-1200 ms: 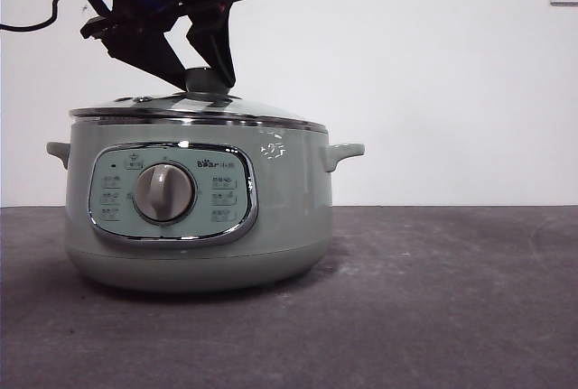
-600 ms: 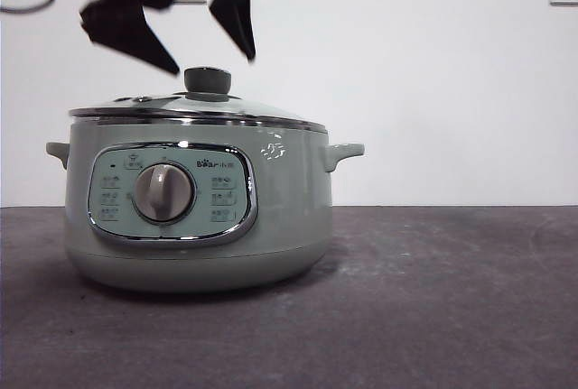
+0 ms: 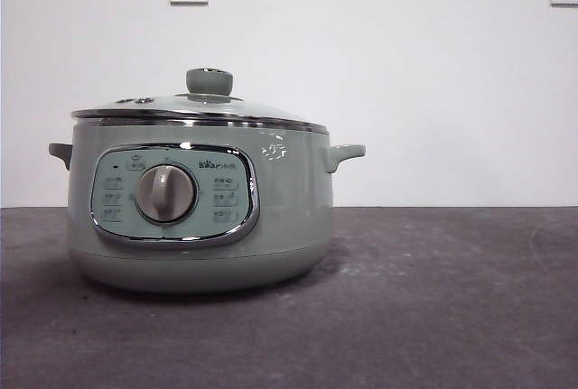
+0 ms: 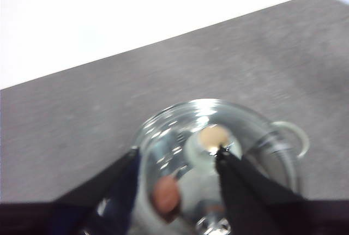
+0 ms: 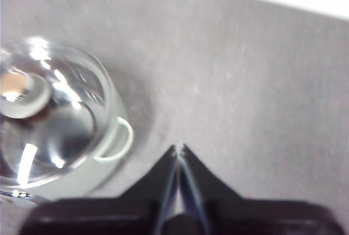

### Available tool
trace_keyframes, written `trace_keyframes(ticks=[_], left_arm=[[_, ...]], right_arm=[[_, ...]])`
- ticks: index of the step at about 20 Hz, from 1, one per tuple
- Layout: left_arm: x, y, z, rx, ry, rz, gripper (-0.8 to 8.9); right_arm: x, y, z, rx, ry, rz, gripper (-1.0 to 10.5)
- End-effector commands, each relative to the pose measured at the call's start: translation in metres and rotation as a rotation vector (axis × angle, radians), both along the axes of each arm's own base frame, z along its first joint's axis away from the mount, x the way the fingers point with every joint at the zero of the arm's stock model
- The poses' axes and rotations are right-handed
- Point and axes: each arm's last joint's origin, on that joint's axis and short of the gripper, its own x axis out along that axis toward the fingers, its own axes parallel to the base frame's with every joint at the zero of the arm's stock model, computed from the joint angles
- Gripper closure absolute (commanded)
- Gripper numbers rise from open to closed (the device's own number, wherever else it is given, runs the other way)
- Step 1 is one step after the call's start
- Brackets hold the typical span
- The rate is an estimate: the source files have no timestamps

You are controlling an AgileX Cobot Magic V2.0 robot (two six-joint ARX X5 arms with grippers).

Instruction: Pick up the egg,open the lid,put the egg in the pot,close the lid

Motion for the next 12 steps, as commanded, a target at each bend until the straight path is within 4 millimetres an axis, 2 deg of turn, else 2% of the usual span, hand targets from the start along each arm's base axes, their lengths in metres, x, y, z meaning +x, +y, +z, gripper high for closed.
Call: trace_keyframes(ticks=[1,4,9,12], left_arm=[[-0.013,0.008,-0.003,0.025,-0.011,0.001,8.22],[-0.030,0.019,-0.019,0.012,-0.033,0.003,8.22],[-0.055,0.035,-0.075,-0.024,-0.083,0.009,8.22],[-0.062,0.039,-0.091,-0.050,-0.064,0.020,8.17]], right_arm=[[-0.015,-0.005,-0.025,0.034,-0.026,-0.001,9.6],[-0.037,-0.016,-0.057,0.074,-0.097,0.004,9.6],[-0.061,-0.029,-0.121,0.138,-0.167,-0.009,9.6],[-0.065,-0.031,-0.138,0.129,-0.120,-0.015,9.5]])
